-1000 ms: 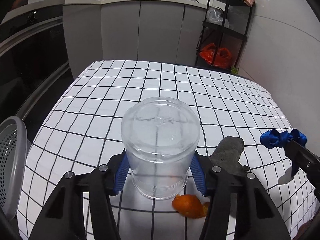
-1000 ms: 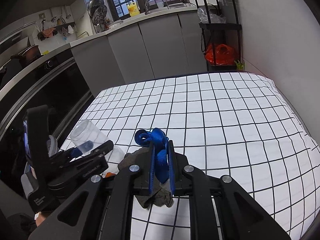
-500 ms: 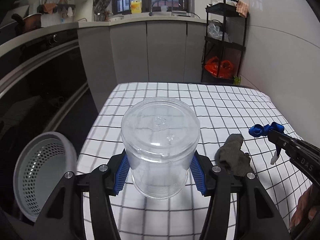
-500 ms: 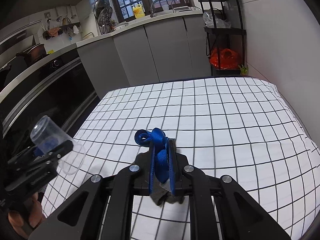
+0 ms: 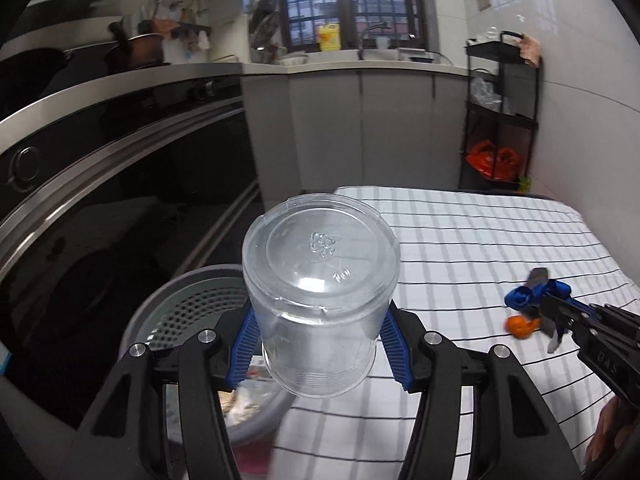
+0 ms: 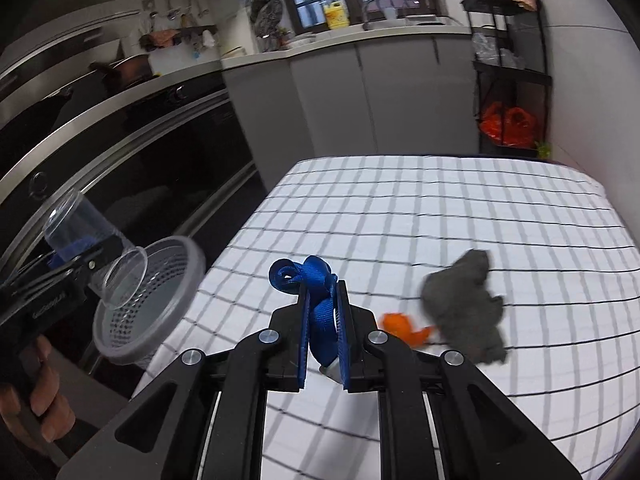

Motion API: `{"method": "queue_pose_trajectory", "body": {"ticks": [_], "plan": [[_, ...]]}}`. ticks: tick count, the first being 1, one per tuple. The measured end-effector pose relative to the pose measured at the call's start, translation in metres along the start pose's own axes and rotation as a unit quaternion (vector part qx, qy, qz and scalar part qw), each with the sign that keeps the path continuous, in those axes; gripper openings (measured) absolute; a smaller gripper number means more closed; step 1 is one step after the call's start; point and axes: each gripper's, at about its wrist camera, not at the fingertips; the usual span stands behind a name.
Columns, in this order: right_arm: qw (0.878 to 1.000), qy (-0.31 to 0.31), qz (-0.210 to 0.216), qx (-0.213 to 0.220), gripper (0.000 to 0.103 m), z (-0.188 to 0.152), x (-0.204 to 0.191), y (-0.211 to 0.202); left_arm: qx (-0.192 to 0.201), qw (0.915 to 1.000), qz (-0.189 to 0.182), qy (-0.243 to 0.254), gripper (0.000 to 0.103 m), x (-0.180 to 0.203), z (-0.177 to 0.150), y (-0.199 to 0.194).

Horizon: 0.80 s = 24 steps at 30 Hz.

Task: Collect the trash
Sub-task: 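Carry the nozzle and cup with both tools over the grey basket, then open both tools to drop the nozzle and cup into the basket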

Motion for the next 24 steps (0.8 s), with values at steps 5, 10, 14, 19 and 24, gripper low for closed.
{"method": "queue_pose_trajectory", "body": {"ticks": [5, 10, 14, 19, 24], "plan": [[0.999, -0.018, 0.031, -0.011, 0.012, 0.002, -0.049, 0.024, -0.026, 0.9987, 0.040, -0.020, 0.054, -0.050, -0.013, 0.014], [0.998, -0.049, 0.045, -0.015, 0.012, 0.009, -0.091, 0.044, -0.052, 0.9960, 0.049, -0.054, 0.054, -0.088, -0.031, 0.030], [0.996, -0.066, 0.059, -0.023, 0.012, 0.015, -0.118, 0.064, -0.069, 0.9940, 0.056, -0.065, 0.054, -0.111, -0.037, 0.038], [0.993, -0.086, 0.075, -0.037, 0.012, 0.017, -0.151, 0.088, -0.084, 0.9908, 0.069, -0.081, 0.054, -0.137, -0.041, 0.050], [0.989, -0.104, 0.088, -0.050, 0.012, 0.019, -0.176, 0.112, -0.096, 0.9872, 0.082, -0.097, 0.054, -0.155, -0.045, 0.058]]}}
Point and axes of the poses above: each gripper's, at about its wrist camera, not at the fingertips, and y roughly the way its jaws point, x to its right, z to its top, and after that the axes turned 4 degrees about z, right-handed
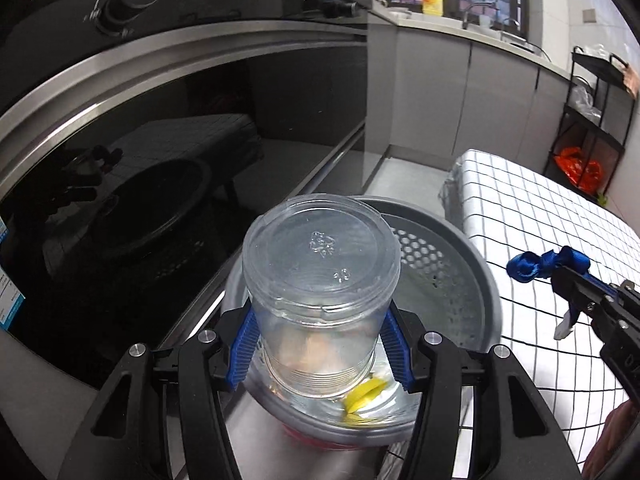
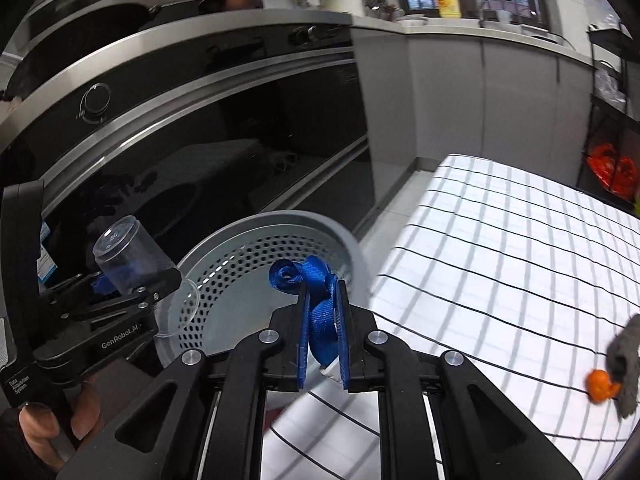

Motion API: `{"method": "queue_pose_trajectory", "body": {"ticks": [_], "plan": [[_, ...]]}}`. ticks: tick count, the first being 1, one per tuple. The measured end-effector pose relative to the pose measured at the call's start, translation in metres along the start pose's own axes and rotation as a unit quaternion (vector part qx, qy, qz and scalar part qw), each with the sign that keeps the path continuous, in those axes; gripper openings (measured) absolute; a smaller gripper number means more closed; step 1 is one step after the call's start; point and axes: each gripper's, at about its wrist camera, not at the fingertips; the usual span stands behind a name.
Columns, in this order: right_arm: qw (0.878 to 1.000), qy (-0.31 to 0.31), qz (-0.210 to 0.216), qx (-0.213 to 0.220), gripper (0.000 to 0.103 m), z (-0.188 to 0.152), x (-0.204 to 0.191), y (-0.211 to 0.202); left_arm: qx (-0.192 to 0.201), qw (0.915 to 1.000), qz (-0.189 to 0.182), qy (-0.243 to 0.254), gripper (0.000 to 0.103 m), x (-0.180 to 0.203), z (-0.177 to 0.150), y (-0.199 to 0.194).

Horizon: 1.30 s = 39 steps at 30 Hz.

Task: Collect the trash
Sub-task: 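Open both tools to drop the nozzle and cup into the basket, then move both tools back toward the grey cloth and orange peel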

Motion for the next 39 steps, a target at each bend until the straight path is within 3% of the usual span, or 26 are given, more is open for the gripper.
{"method": "queue_pose_trajectory", "body": {"ticks": [7, 21, 23, 25, 27, 39], "plan": [[1.000, -0.024, 0.001, -0.008, 0.012, 0.005, -0.010, 0.022, -0.013, 0.9998, 0.014, -0.003, 0.054, -0.004, 0.002, 0.010], [0.999, -0.045, 0.008, -0.014, 0.012, 0.012, -0.017, 0.035, -0.028, 0.9994, 0.009, -0.017, 0.058, -0.011, 0.002, 0.017], [0.999, -0.048, 0.008, -0.012, 0.014, 0.012, -0.019, 0.035, -0.026, 0.9994, 0.005, -0.021, 0.058, -0.014, 0.001, 0.015], [0.999, -0.049, 0.005, -0.005, 0.033, 0.013, -0.019, 0.032, -0.023, 0.9994, 0.003, -0.026, 0.066, -0.016, 0.001, 0.014], [0.999, -0.047, 0.004, 0.006, 0.044, 0.013, -0.019, 0.028, -0.021, 0.9993, 0.002, -0.030, 0.070, -0.017, 0.002, 0.013], [0.999, -0.035, 0.001, 0.003, 0.044, 0.012, -0.016, 0.025, -0.019, 0.9994, -0.001, -0.030, 0.072, -0.017, 0.001, 0.012]]}}
Point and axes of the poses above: each gripper's, at about its wrist camera, not at the fingertips, and y roughly the way its jaws point, x to its right, z to its top, and after that the axes turned 4 degrees about z, right-handed
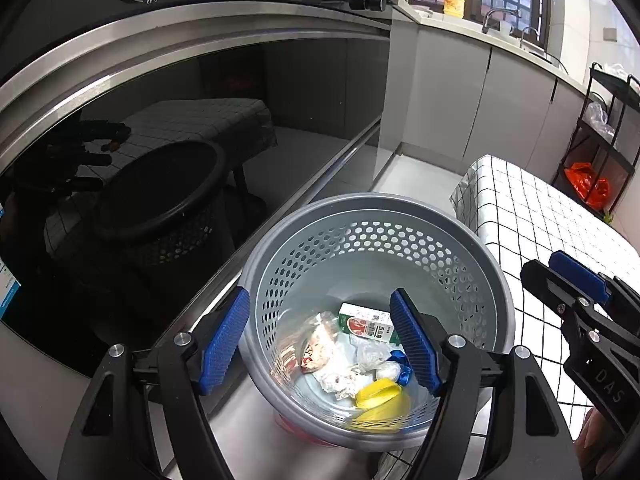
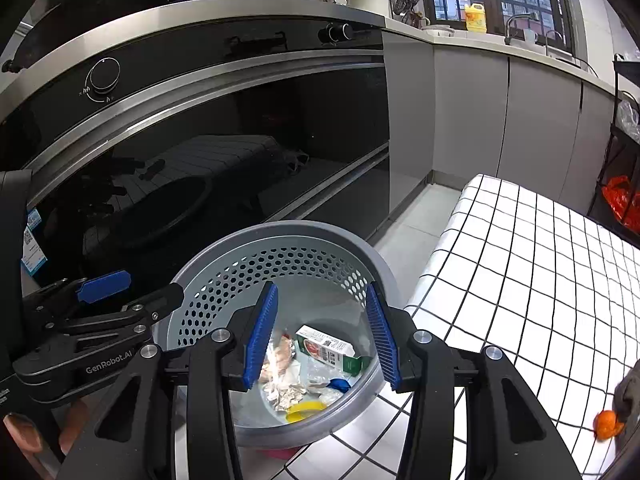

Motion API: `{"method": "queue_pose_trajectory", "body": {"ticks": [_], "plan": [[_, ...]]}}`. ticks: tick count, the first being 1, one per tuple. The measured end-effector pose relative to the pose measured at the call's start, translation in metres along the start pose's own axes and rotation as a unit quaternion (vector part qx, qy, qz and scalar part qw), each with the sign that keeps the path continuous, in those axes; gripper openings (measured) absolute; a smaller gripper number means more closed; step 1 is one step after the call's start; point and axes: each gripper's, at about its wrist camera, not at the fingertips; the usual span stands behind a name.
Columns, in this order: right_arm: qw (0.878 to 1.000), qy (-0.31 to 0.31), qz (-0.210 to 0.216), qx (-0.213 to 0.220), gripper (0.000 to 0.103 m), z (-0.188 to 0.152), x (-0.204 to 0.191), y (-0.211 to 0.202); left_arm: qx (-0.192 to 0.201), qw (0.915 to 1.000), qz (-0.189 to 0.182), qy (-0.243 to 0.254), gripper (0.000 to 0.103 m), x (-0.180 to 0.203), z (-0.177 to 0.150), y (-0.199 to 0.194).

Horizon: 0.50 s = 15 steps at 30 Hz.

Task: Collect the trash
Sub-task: 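Move both tools back toward the grey cloth and orange peel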

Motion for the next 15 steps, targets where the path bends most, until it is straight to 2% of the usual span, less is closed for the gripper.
{"method": "queue_pose_trajectory", "body": {"ticks": [8, 12, 15], "plan": [[1.000, 0.005, -0.009, -0.004, 0.044, -0.009, 0.001, -0.006, 0.000, 1.0000, -0.008, -0.001, 0.074, 0.002, 0.000, -0.001], [1.000, 0.010, -0.014, -0.004, 0.044, -0.013, 0.006, -0.011, 0.005, 0.9999, -0.011, 0.001, 0.079, 0.004, -0.001, -0.004], [1.000, 0.017, -0.018, -0.001, 0.048, -0.017, 0.011, -0.018, 0.009, 0.9998, -0.019, 0.001, 0.080, 0.006, -0.002, -0.007]]}}
Point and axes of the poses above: each gripper's, at about its wrist camera, not at the fingertips, and y roughly the way its jaws point, x to its right, z to its top, and after that the axes turned 4 degrees about z, right-handed
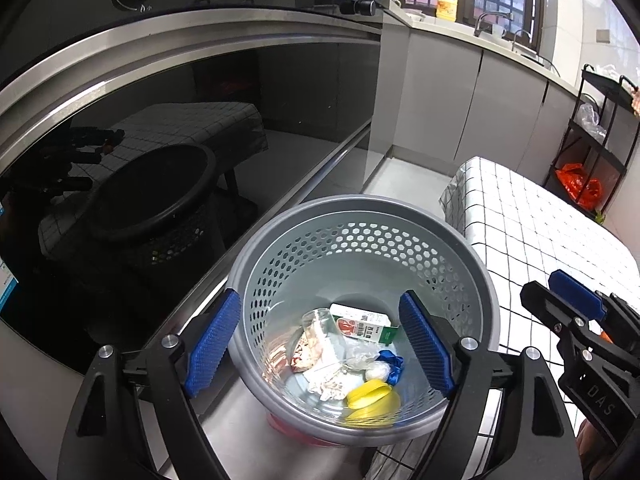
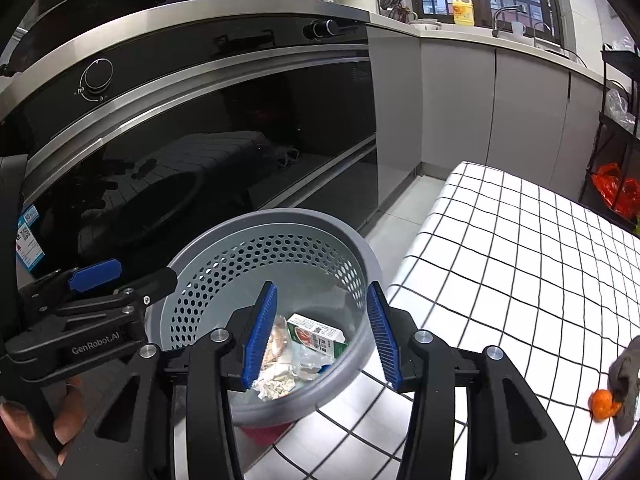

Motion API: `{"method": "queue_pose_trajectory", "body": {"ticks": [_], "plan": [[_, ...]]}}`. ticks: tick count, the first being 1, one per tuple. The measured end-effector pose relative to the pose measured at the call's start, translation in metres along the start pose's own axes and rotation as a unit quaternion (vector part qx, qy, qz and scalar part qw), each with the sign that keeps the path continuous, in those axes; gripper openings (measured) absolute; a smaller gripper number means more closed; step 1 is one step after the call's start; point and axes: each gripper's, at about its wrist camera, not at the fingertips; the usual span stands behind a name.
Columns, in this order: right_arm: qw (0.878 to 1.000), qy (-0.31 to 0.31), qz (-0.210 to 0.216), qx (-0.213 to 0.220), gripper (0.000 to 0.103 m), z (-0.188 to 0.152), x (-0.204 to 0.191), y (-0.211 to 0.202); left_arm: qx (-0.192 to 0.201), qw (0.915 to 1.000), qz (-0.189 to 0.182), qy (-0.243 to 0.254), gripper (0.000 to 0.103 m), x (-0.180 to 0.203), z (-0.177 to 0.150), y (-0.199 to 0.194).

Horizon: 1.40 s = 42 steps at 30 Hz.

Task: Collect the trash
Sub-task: 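Move both tools back toward the grey cloth and orange peel, then grasp the grey cloth with the right tool while the left tool grasps the orange peel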

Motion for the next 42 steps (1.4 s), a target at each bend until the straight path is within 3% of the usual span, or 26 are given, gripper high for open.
{"method": "queue_pose_trajectory", "body": {"ticks": [11, 21, 27, 30, 38, 42], "plan": [[0.999, 0.033, -0.038, 0.005, 0.059, -0.028, 0.040, -0.041, 0.029, 0.9987, -0.037, 0.017, 0.089, 0.021, -0.005, -0.021], [0.993, 0.058, -0.101, 0.006, 0.062, -0.058, 0.113, -0.115, 0.041, 0.9950, -0.069, 0.060, 0.090, 0.065, -0.018, -0.040], [0.987, 0.071, -0.144, 0.009, 0.063, -0.063, 0.164, -0.159, 0.044, 0.9903, -0.080, 0.105, 0.090, 0.105, -0.023, -0.051], [0.984, 0.083, -0.159, 0.021, 0.066, -0.064, 0.189, -0.180, 0.034, 0.9879, -0.102, 0.111, 0.090, 0.123, -0.023, -0.054], [0.978, 0.124, -0.159, 0.047, 0.066, -0.072, 0.232, -0.195, 0.052, 0.9812, -0.131, 0.132, 0.090, 0.188, -0.023, -0.077], [0.977, 0.143, -0.156, 0.039, 0.066, -0.077, 0.250, -0.189, 0.053, 0.9770, -0.152, 0.140, 0.092, 0.225, -0.025, -0.083]]}}
Point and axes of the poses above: each gripper's, at about its wrist camera, not at the fingertips, and y roughly the way its jaws point, x to its right, z to its top, and after that the axes turned 4 degrees about z, right-handed
